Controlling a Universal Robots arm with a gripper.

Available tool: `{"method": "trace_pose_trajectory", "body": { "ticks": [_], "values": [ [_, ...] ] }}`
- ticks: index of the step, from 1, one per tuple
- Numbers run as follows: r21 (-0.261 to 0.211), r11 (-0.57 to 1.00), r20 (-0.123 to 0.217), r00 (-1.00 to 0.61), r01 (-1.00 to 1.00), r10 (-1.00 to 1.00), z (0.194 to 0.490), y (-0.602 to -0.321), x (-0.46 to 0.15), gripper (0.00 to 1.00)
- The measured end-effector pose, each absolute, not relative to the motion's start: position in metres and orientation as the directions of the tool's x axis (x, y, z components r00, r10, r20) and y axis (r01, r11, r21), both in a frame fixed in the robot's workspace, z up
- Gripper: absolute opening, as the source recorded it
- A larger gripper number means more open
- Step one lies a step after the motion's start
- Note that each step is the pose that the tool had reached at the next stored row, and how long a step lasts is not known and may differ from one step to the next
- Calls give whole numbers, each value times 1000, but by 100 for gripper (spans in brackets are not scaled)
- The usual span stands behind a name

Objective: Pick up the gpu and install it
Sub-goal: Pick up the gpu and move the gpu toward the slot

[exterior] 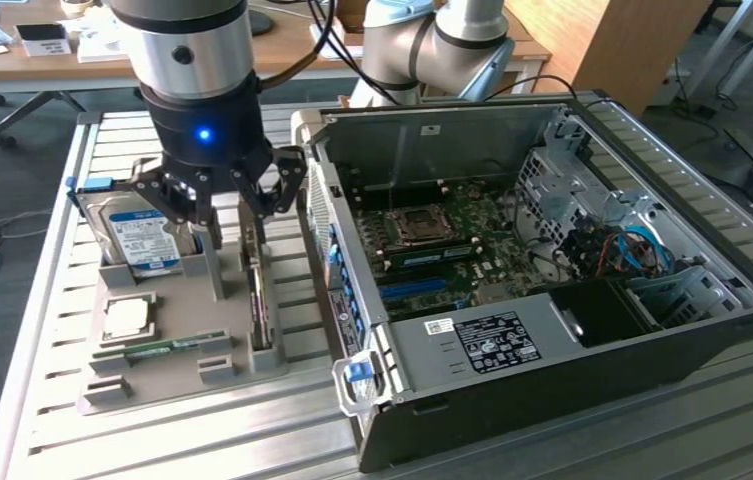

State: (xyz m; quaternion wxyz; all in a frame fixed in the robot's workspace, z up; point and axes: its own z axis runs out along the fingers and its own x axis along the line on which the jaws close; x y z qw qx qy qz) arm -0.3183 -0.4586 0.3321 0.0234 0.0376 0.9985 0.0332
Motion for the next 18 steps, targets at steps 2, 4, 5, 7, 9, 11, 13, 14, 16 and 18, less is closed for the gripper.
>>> {"method": "trace_pose_trajectory", "body": {
  "ticks": [2,4,5,7,9,11,13,14,16,18],
  "values": [
    [68,995,-44,-996,74,77,331,-459,-318,47],
    [68,995,-44,-996,74,77,330,-459,-318,47],
    [68,995,-44,-996,74,77,330,-459,-318,47],
    [68,995,-44,-996,74,77,329,-459,-318,47],
    [68,995,-44,-996,74,77,328,-459,-318,47],
    [68,995,-44,-996,74,77,328,-459,-318,47],
    [68,995,-44,-996,74,77,328,-459,-318,47],
    [68,995,-44,-996,74,77,327,-459,-318,47],
    [68,995,-44,-996,74,77,327,-459,-318,47],
    [68,995,-44,-996,74,77,327,-459,-318,47]
  ]
}}
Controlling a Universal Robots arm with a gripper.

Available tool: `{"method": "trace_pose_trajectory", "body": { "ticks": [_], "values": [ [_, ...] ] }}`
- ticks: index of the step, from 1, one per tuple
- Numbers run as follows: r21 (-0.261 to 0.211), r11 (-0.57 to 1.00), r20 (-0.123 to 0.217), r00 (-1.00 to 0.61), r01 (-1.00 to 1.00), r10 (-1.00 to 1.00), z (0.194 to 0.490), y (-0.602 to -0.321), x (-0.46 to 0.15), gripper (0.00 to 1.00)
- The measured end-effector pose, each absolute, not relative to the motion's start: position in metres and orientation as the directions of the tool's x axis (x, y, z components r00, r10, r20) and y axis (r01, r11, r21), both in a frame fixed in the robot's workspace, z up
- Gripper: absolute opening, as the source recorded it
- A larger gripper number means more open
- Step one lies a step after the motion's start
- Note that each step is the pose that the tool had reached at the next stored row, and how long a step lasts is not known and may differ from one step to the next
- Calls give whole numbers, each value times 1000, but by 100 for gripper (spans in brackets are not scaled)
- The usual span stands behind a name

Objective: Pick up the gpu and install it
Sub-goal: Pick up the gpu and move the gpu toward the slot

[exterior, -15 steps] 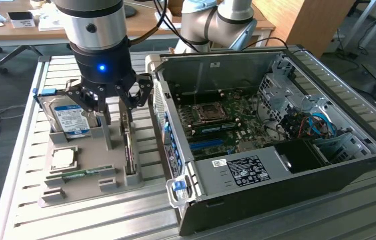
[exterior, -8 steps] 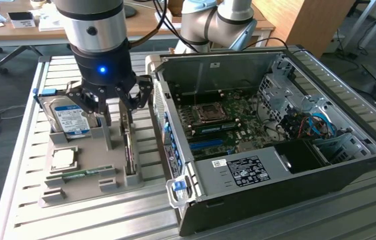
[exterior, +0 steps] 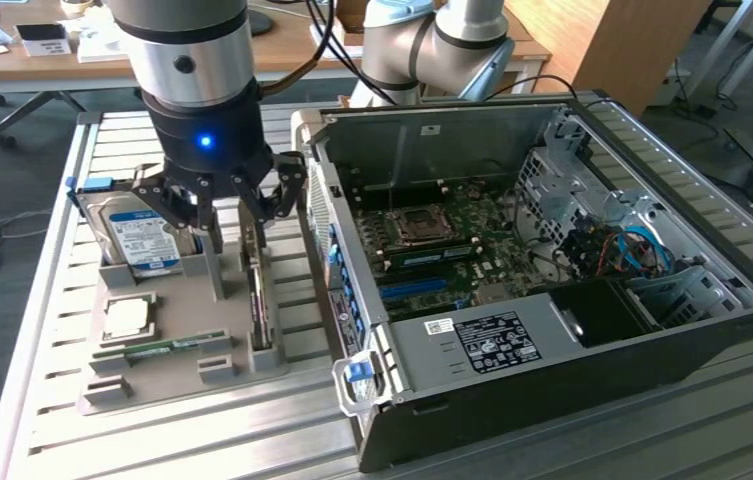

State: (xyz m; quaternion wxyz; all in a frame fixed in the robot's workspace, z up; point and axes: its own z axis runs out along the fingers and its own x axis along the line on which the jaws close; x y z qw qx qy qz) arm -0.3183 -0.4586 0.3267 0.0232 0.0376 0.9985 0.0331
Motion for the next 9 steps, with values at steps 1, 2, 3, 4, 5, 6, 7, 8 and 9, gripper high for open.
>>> {"method": "trace_pose_trajectory", "body": {
  "ticks": [1,2,3,4,5,6,7,8,9],
  "values": [
    [68,995,-44,-996,74,77,327,-459,-318,47],
    [68,995,-44,-996,74,77,327,-459,-318,47],
    [68,995,-44,-996,74,77,326,-459,-318,47],
    [68,995,-44,-996,74,77,326,-459,-318,47],
    [68,995,-44,-996,74,77,326,-459,-318,47],
    [68,995,-44,-996,74,77,326,-459,-318,47],
    [68,995,-44,-996,74,77,326,-459,-318,47],
    [68,995,-44,-996,74,77,326,-459,-318,47],
    [68,995,-44,-996,74,77,326,-459,-318,47]
  ]
}}
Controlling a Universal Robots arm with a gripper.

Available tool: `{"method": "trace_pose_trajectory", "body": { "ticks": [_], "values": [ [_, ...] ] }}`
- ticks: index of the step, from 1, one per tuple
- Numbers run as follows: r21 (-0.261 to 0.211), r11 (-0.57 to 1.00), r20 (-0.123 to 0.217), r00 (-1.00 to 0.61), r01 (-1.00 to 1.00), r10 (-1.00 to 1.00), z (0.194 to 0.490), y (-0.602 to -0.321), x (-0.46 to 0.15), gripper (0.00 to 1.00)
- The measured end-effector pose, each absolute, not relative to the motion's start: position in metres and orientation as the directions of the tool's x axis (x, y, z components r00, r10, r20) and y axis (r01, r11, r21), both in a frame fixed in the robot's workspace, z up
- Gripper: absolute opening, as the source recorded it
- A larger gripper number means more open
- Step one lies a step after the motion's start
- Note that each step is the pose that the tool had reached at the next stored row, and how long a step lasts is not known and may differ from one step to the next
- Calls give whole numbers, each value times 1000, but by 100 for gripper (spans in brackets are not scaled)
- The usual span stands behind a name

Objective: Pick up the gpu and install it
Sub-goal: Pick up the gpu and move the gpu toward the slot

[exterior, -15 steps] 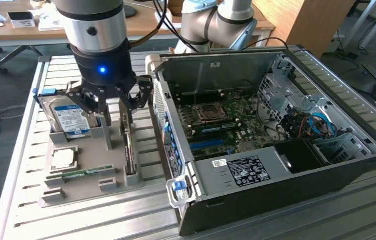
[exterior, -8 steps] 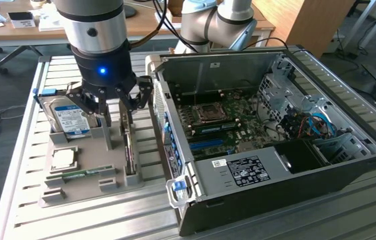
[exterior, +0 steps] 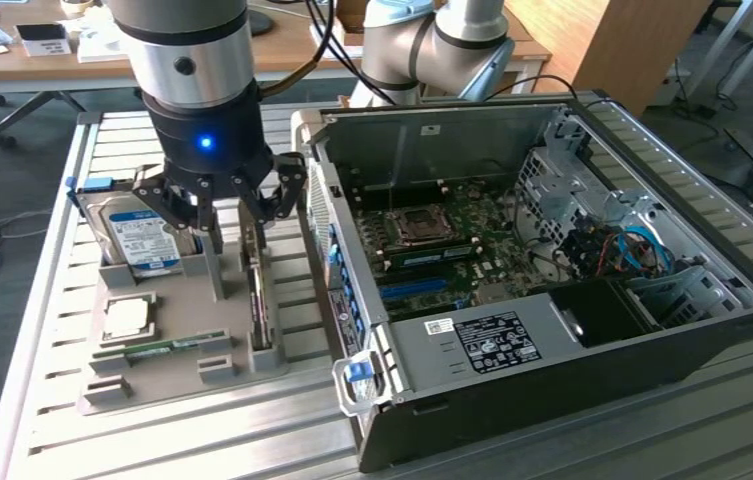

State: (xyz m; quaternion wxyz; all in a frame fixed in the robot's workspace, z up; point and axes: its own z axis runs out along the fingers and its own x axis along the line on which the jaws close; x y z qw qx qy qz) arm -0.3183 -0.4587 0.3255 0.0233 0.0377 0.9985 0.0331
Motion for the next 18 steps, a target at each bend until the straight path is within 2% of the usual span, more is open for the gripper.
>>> {"method": "trace_pose_trajectory", "body": {
  "ticks": [18],
  "values": [
    [68,995,-44,-996,74,77,322,-459,-318,47]
  ]
}}
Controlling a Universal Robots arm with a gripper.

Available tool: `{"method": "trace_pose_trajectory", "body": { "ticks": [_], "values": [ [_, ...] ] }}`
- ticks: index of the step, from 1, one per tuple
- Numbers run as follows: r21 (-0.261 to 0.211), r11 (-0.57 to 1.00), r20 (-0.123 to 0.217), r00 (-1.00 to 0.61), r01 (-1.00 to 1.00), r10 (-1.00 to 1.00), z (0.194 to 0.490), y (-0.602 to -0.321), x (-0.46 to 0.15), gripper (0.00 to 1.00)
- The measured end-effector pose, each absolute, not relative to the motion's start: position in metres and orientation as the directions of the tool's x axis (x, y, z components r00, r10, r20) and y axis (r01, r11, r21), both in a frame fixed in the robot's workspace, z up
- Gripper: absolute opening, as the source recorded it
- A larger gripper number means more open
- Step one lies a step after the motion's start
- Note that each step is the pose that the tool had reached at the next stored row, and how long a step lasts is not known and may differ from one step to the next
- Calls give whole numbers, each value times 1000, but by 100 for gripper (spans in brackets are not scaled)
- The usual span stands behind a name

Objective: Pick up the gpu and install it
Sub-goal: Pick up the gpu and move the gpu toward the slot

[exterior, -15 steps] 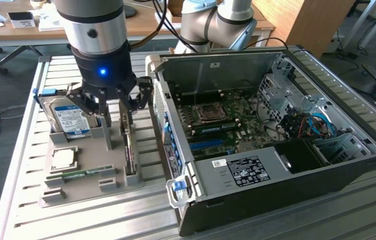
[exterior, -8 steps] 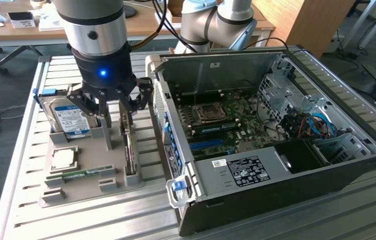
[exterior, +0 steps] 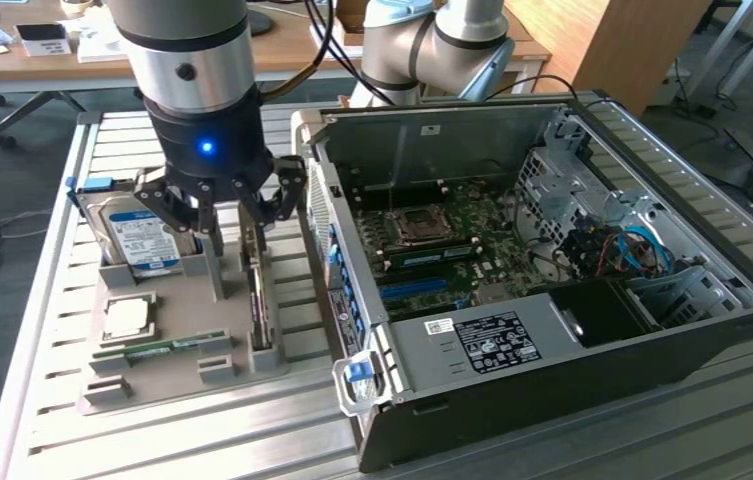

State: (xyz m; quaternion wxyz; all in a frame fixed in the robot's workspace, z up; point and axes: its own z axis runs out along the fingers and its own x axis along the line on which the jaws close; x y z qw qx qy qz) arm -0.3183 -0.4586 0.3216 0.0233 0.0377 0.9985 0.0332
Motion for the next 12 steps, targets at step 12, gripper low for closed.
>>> {"method": "trace_pose_trajectory", "body": {
  "ticks": [12],
  "values": [
    [68,995,-44,-996,74,77,314,-459,-318,47]
  ]
}}
